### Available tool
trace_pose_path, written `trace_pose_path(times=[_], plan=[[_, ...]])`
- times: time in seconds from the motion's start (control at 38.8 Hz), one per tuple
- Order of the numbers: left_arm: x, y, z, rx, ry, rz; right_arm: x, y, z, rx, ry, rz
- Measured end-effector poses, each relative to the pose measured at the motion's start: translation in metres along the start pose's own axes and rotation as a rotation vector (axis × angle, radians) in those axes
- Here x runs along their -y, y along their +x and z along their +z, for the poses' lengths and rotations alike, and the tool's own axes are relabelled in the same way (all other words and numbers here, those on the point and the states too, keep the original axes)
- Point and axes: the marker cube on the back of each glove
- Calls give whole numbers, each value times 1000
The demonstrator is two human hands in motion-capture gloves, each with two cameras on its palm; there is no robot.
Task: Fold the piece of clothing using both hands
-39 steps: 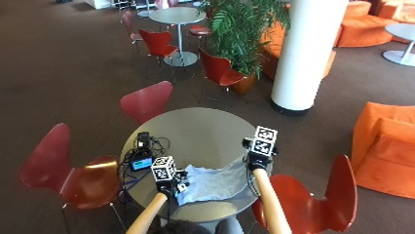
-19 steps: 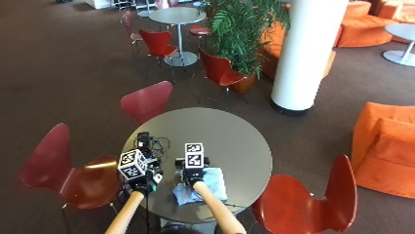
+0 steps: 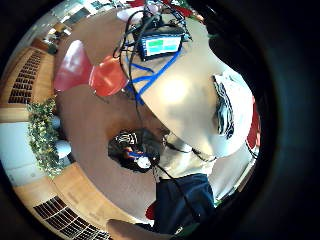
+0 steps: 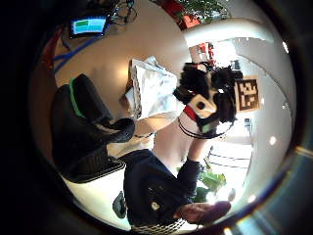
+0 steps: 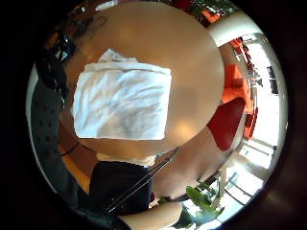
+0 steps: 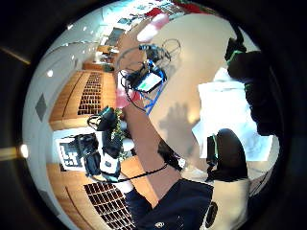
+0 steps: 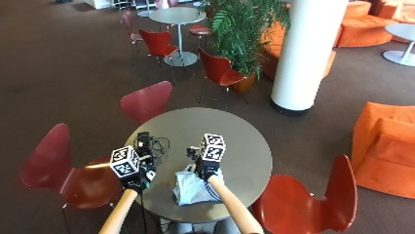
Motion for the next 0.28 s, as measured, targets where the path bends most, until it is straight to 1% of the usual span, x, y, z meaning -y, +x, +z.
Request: trace_pose_path(times=[0.1, 0.21, 0.28], plan=[[2, 4, -6, 14, 3, 5, -16, 16, -24, 3, 41, 6], [0, 8, -9, 30, 0, 15, -20, 38, -29, 16, 81, 34], [1, 9, -7, 35, 1, 20, -26, 45, -35, 17, 108, 37]])
